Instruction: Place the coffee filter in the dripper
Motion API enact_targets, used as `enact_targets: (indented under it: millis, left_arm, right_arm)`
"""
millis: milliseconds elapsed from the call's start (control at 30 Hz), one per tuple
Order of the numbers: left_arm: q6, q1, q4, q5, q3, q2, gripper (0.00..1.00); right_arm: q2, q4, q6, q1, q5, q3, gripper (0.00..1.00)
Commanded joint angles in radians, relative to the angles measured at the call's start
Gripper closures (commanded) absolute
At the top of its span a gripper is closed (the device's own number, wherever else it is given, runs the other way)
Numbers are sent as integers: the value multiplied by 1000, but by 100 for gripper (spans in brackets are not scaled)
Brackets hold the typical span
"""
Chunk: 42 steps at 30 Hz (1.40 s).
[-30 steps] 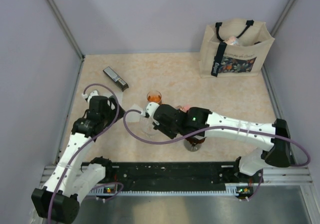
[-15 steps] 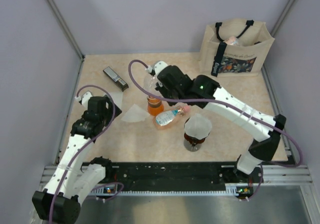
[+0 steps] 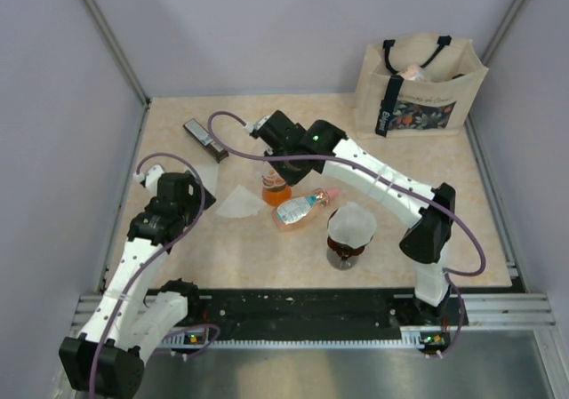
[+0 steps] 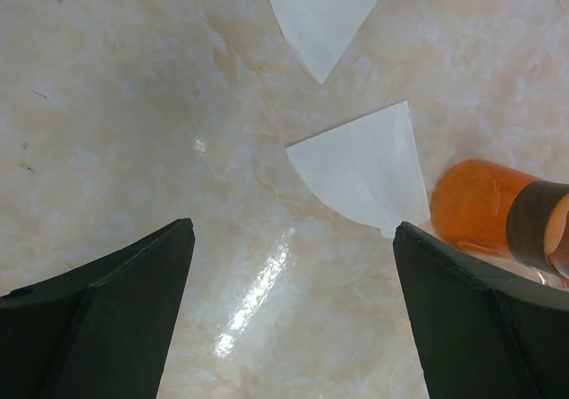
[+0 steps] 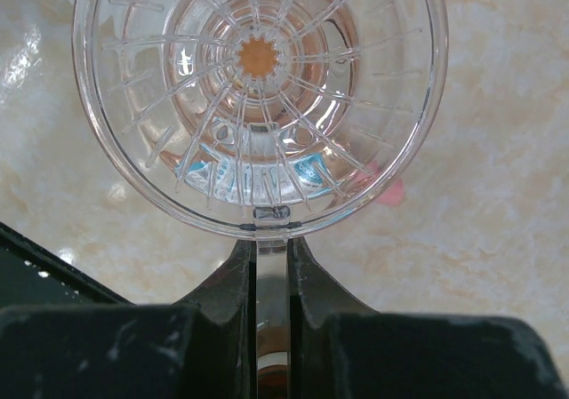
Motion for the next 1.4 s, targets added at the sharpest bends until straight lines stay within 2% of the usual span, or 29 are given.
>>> enact_targets:
  millis: [0,333,567,867,1167,1267,1367]
  left_arm:
    - [13,7,44,5,-4,9,1]
    - [16,9,47,14,-6,15,1]
    - [20,10,51,20,-7,18,1]
    - [22,10,54,28,-9,18,1]
    - [25,12,54,31,-10,20,1]
    - [25,12,54,32,-10,18,1]
    - [27,12,54,34,-10,20,1]
  right_arm:
    - [18,7,-13,-17,-25,69,100]
    - [40,17,-14,-38,-7,72,100]
    - [58,16,-20,-40,-12,75,95]
    - [58,17,-11,-40,-1,66,76]
    - [58,17,-2,-41,-5,66,66]
    - [54,17,-3,-41,-19,64,59]
    - [45,25,10,-41,14,63,44]
